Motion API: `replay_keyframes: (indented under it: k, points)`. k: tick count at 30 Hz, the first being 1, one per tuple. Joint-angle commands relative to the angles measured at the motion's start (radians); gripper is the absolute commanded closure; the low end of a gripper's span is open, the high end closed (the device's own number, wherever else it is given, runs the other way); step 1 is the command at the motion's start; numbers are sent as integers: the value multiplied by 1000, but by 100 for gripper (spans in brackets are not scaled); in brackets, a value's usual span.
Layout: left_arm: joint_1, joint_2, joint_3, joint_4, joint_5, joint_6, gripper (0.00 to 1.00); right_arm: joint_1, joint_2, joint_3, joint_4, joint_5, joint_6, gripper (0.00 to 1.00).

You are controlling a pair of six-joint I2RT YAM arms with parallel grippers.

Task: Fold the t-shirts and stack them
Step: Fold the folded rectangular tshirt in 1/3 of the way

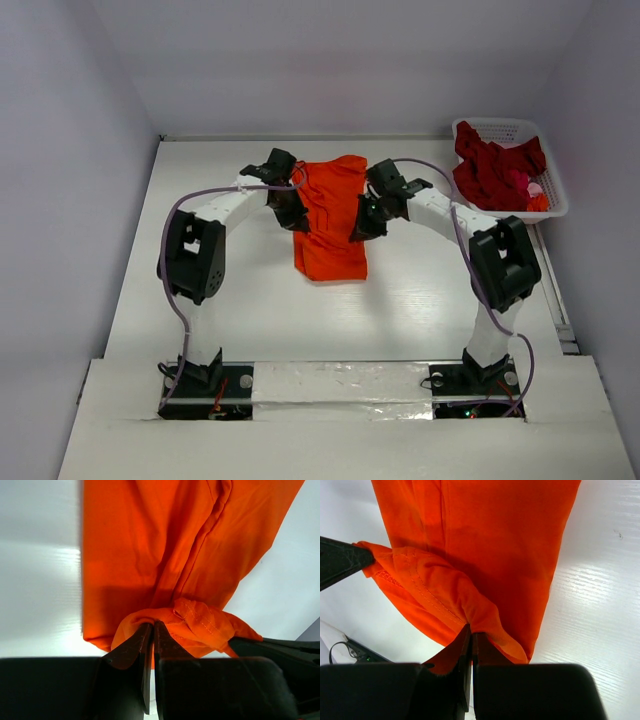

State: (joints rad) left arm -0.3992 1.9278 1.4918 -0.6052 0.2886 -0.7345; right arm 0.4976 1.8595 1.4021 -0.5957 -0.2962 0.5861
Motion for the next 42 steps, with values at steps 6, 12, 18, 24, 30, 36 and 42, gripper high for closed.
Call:
replay_keyframes:
  k: [6,12,18,24,30,36,42]
  points:
    - [11,48,90,-24,3,29,100,-14,33,70,8,-4,-31,100]
    - [20,69,88,-13,0,37,98,-24,72,97,11,-4,-43,100]
    - [31,74,79,16,-6,29,70,-51,135,158,-6,17,-63,62]
    - [53,43,151,-1,-80,43,38,-80,147,265,-52,106,-98,44]
    - [71,-19,185,-8,-74,72,56,-90,95,314,-102,152,-127,46]
    - [28,-111,64,1,-49,86,100,-90,-40,183,-78,88,-95,94]
    - [-42,-153,-51,18,-46,81,100,-30,-100,83,-62,81,-106,100]
